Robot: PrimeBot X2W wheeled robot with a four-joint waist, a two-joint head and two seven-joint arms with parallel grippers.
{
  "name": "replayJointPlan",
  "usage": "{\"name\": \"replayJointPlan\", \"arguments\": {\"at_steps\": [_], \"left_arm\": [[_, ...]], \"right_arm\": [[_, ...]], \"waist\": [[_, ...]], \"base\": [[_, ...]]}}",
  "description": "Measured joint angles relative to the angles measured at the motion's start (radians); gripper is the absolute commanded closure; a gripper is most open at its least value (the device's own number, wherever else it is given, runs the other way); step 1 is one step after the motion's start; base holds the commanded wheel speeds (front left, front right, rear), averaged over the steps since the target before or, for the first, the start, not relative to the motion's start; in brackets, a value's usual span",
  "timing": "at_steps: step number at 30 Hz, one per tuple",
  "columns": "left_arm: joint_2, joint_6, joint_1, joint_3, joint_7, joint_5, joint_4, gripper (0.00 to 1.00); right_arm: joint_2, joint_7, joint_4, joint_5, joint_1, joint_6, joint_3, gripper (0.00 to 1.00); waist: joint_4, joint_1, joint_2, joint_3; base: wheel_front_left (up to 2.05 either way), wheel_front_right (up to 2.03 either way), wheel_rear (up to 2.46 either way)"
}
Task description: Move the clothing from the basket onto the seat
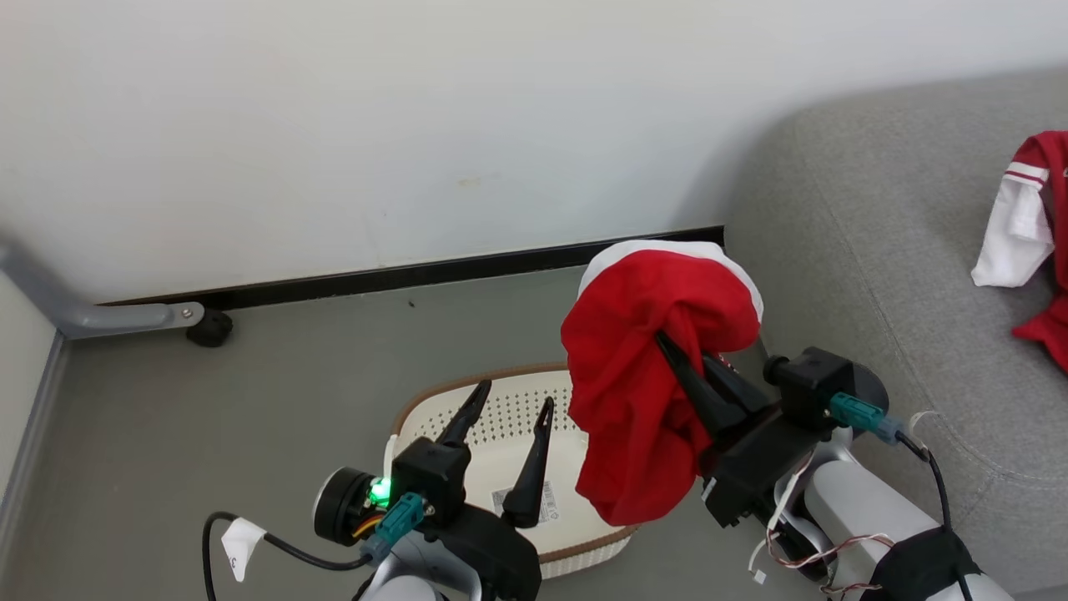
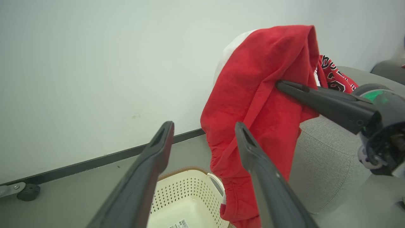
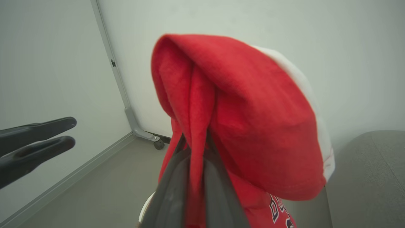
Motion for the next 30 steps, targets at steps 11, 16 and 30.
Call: {"name": "replayJointPlan", "arguments": {"at_steps": [11,16,30], "left_arm": [[-0.004,0.0,0.001,0.0,-0.001,0.0,-0.003,0.0],[-0.004,0.0,0.002,0.0,-0.001,0.0,-0.002,0.0],[-0.017,0.0,0.002,-0.017,-0.001,0.005,-0.02,0.0]], "right_arm": [[-0.045,0.0,-0.025,-0.019,0.041,0.0,-0.042,1.0],[-0.064,0.0,-0.043,-0.026,0.048,0.0,-0.071,1.0],[-0.095,0.0,-0.088,-0.055,0.074,0.0,-0.13,1.0]], "waist": [[-0.102,0.0,0.0,0.0],[-0.139,0.0,0.0,0.002],[-0.228,0.0,0.0,0.016]], "base": [[0.0,0.0,0.0],[0.0,0.0,0.0],[0.0,0.0,0.0]]}}
